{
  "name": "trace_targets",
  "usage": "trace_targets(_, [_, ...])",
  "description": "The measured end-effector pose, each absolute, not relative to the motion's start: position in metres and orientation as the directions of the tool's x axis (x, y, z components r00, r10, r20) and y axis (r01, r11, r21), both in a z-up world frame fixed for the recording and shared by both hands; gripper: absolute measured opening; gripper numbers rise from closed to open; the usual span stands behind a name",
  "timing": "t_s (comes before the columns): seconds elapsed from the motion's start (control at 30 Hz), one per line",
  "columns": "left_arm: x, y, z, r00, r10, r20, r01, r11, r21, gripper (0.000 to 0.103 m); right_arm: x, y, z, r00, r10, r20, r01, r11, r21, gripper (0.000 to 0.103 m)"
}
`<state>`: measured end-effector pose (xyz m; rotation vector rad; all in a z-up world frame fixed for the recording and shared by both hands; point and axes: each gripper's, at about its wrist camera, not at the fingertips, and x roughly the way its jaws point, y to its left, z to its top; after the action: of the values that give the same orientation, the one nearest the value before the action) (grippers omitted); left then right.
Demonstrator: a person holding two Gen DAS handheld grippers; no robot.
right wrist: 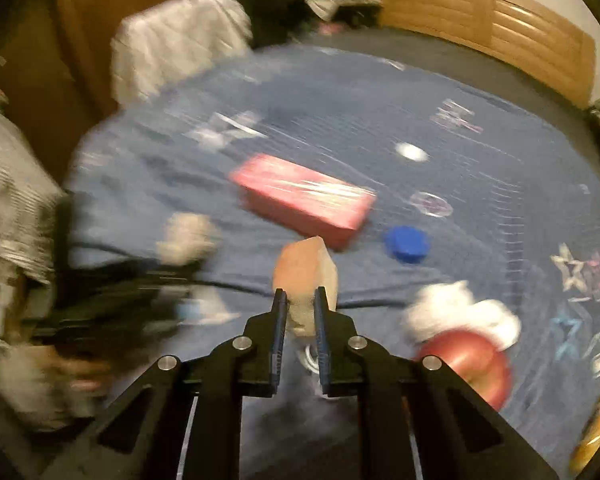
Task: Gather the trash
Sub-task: 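Grasp the beige towel with the left tool while the right tool grasps the pink sponge, then lift the towel and sponge and carry both tools over the white bucket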
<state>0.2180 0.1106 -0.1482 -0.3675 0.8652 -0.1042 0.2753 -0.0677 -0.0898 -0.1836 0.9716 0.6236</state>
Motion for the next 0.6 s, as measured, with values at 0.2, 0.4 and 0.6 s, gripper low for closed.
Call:
trace_targets(0.2, [0.218, 0.11, -0.148, 0.648, -0.237, -0.724, -0.058, 0.933, -0.356, 0.027, 0.193, -0.103, -0.053, 0.536, 0.399, -0.744, -0.485, 0.867, 0.115, 0.015])
trace_targets(0.4, [0.217, 0.11, -0.147, 0.647, -0.231, -0.727, -0.057, 0.936, -0.348, 0.027, 0.116, -0.157, -0.089, 0.648, 0.118, -0.753, -0.265, 0.961, -0.077, 0.015])
trace_targets(0.6, [0.189, 0.099, -0.133, 0.659, -0.185, -0.729, -0.031, 0.962, -0.272, 0.027, 0.081, -0.182, -0.127, 0.718, 0.042, -0.695, -0.188, 0.973, -0.135, 0.016])
